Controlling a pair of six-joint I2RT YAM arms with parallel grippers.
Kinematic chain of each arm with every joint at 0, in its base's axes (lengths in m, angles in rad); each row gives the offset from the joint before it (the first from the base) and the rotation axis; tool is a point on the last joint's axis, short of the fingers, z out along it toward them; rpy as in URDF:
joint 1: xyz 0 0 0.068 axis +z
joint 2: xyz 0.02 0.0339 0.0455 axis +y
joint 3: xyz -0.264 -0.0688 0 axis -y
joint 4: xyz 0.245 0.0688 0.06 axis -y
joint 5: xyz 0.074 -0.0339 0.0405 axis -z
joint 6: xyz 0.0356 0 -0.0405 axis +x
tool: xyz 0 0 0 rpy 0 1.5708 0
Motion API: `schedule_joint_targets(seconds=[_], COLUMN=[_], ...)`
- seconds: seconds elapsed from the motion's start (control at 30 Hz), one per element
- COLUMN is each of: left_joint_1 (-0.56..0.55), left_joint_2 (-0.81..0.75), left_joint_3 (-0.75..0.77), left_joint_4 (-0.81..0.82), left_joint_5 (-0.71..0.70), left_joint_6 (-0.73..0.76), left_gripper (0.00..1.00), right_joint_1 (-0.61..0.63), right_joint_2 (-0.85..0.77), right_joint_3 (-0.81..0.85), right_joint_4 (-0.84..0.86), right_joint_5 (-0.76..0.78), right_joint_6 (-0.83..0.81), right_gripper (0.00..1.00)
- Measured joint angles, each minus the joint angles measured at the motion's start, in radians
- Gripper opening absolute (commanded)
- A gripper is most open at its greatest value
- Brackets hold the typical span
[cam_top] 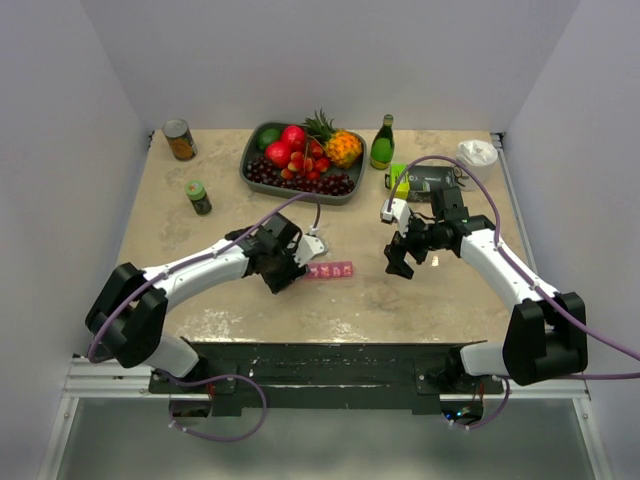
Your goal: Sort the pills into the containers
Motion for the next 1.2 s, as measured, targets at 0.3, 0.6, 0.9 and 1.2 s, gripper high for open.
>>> schedule_joint_targets(seconds=[0.3, 0.6, 0.9, 1.2], left_joint_1=[-0.011, -0.023, -0.024, -0.024], left_joint_2=[0.045, 0.081, 0.111, 0.110], left_joint_3=[0.043, 0.086, 0.124, 0.124], left_joint_4=[-0.047, -0.085, -0.115, -0.114], left_joint_5=[-0.020, -0.040, -0.061, -0.067], left_joint_6=[0.000, -0.001, -0.001, -0.001], left_gripper=[0.00, 0.00, 0.00, 0.00], right_joint_1=[0.000, 0.000, 0.000, 0.000], right_joint_2=[0.000, 0.000, 0.000, 0.000], right_joint_3=[0.000, 0.000, 0.000, 0.000], right_joint_4=[0.000, 0.000, 0.000, -0.001], right_joint_5=[0.000, 0.000, 0.000, 0.000], right_joint_6=[0.000, 0.000, 0.000, 0.000], right_gripper=[0.99, 0.99, 0.99, 0.99])
